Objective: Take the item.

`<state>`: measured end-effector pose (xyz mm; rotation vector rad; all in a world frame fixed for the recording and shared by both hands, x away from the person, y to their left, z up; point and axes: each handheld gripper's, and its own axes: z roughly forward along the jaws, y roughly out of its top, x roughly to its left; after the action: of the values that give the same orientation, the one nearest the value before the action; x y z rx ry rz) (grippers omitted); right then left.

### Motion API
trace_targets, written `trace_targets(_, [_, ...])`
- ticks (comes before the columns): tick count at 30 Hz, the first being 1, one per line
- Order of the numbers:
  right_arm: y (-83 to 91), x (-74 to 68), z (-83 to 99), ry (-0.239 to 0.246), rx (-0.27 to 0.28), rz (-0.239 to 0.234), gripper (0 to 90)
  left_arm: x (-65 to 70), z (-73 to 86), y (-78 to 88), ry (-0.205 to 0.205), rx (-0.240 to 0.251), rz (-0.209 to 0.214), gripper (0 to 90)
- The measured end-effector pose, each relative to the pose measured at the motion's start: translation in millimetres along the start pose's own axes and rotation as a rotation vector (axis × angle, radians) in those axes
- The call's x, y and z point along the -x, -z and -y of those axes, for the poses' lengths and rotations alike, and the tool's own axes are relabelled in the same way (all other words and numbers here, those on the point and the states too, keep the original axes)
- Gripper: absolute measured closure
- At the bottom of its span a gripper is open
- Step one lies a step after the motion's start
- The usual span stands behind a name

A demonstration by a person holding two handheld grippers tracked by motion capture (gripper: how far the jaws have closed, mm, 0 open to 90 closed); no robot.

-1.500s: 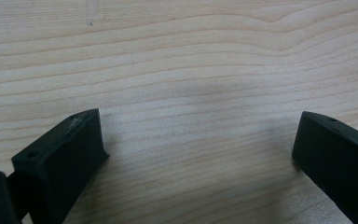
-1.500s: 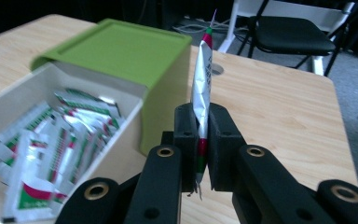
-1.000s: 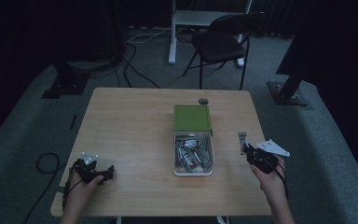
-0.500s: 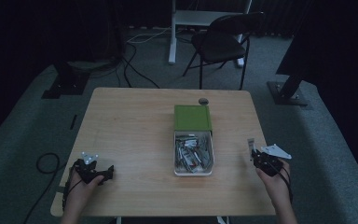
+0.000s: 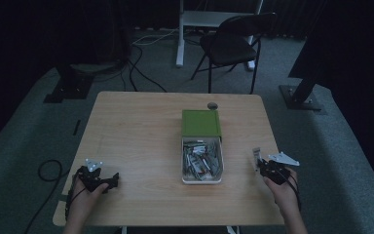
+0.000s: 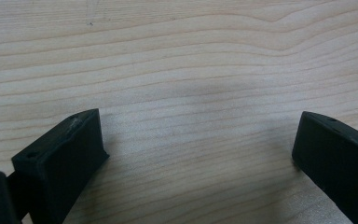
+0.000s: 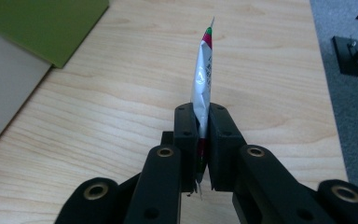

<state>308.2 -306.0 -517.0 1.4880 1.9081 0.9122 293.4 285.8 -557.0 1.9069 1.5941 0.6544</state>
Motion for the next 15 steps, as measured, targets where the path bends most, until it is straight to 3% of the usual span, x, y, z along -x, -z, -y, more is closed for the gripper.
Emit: trace_targets(15, [-10.2, 11.1, 3.4, -0.05, -0.031, -0.004, 81.9, 0.0, 0.0, 0.0, 0.0, 0.0, 0.0, 2.7])
